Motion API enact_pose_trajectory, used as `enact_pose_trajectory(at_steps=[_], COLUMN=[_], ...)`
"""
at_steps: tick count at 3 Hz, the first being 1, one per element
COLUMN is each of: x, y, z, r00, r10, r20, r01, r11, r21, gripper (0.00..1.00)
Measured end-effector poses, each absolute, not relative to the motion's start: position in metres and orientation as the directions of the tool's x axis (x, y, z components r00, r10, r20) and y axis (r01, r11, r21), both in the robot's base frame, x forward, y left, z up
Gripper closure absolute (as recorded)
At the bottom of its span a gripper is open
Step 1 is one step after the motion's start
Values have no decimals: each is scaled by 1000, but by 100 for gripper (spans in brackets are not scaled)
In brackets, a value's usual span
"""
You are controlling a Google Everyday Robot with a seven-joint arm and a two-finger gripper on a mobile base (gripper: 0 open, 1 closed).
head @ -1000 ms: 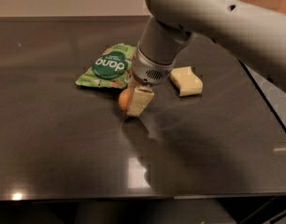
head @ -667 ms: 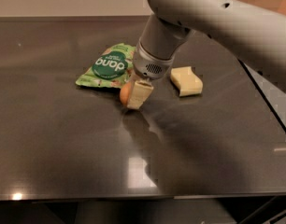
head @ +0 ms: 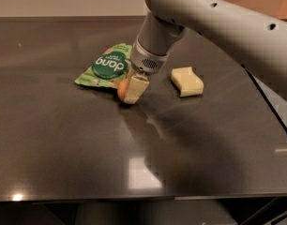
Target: Move orange near green rice chip bag
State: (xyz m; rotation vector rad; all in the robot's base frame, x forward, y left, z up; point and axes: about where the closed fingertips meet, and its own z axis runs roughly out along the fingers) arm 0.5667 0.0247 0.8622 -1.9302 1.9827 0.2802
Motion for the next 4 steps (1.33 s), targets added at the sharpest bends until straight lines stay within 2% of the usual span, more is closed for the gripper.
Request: enact_pose_trajectory(at_steps=[3, 4], x=[574, 574], y=[28, 29], z=[852, 851], r00=[-11, -10], r10=[-921, -921], r20=[-390, -389], r01=[-995, -995], r11=[48, 46], r21=[-87, -85], gripper=[12, 0])
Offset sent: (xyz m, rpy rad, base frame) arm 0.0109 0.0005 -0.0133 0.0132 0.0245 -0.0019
